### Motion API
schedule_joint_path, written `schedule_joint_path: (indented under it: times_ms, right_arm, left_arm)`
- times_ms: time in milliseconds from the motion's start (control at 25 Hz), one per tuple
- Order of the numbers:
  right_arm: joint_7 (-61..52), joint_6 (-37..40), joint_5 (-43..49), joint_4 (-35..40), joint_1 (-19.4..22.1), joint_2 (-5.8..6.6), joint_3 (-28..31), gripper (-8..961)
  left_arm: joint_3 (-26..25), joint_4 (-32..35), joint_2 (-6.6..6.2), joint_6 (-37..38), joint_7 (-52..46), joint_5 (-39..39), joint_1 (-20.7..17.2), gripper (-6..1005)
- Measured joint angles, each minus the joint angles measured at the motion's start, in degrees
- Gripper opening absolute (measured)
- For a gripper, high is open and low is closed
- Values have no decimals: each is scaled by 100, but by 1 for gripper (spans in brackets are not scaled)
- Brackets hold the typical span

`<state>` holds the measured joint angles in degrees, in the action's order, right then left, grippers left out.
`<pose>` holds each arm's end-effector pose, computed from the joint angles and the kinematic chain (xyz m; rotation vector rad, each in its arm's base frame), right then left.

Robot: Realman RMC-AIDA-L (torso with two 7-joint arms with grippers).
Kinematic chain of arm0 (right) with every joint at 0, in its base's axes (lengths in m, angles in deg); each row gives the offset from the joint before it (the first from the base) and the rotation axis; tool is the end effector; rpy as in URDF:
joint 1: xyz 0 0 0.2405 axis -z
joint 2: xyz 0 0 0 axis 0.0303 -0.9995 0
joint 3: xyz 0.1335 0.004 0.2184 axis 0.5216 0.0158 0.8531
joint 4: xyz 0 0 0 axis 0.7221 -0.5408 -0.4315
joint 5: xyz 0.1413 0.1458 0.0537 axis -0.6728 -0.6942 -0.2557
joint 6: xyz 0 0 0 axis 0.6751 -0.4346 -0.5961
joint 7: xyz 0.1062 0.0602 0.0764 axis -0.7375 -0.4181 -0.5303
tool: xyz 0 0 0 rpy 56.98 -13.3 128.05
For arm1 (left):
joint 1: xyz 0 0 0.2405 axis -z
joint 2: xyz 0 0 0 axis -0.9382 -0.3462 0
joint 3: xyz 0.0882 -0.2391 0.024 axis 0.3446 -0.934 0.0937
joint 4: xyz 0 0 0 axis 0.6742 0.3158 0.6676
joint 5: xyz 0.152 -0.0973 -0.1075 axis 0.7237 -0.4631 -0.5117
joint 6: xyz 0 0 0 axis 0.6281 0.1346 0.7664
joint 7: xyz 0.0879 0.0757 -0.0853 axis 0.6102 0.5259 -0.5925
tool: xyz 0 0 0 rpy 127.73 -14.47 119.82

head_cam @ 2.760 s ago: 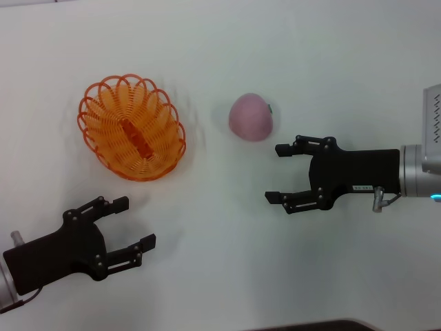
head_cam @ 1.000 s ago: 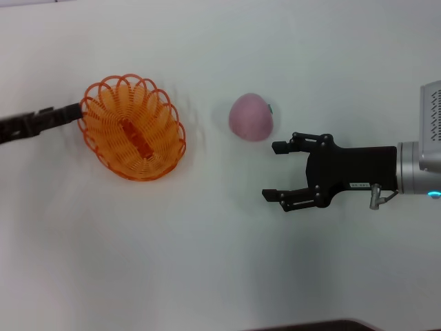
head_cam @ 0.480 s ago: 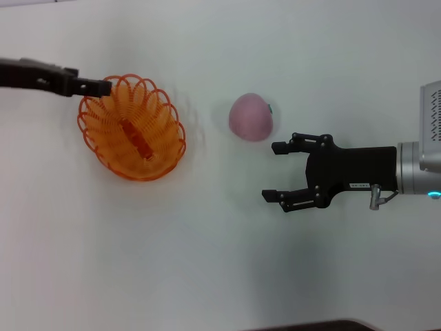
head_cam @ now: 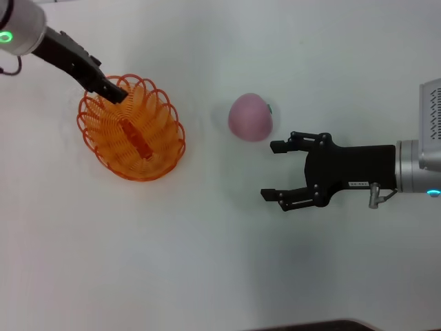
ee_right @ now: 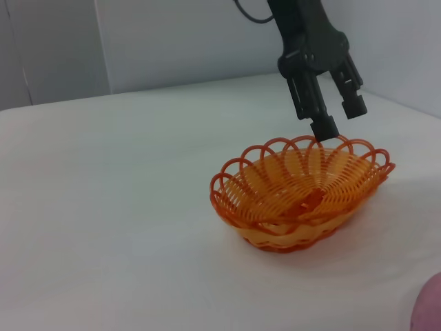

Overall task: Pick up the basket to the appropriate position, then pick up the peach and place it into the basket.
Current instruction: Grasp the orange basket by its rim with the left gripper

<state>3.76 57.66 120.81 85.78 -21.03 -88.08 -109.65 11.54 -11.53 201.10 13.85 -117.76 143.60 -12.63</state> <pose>0.3020 0.2836 -0.0488 -2.8065 0.3349 0.4896 -0.1861 0.4390 -0.0047 -2.6888 -0.6378 0.4370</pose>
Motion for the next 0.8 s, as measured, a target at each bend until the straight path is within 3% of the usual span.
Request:
schedule_joint_path:
  times_ms: [280,800]
  right_arm:
    - [0,0,0,-11,-10,0,0,926]
    - [-25,-14,0,-12,-66,0,-11,925]
  left_arm:
    - [55,-220,77,-369,-64,529,326,844]
    - [335,-885,150,-1033,-58,773,451,844]
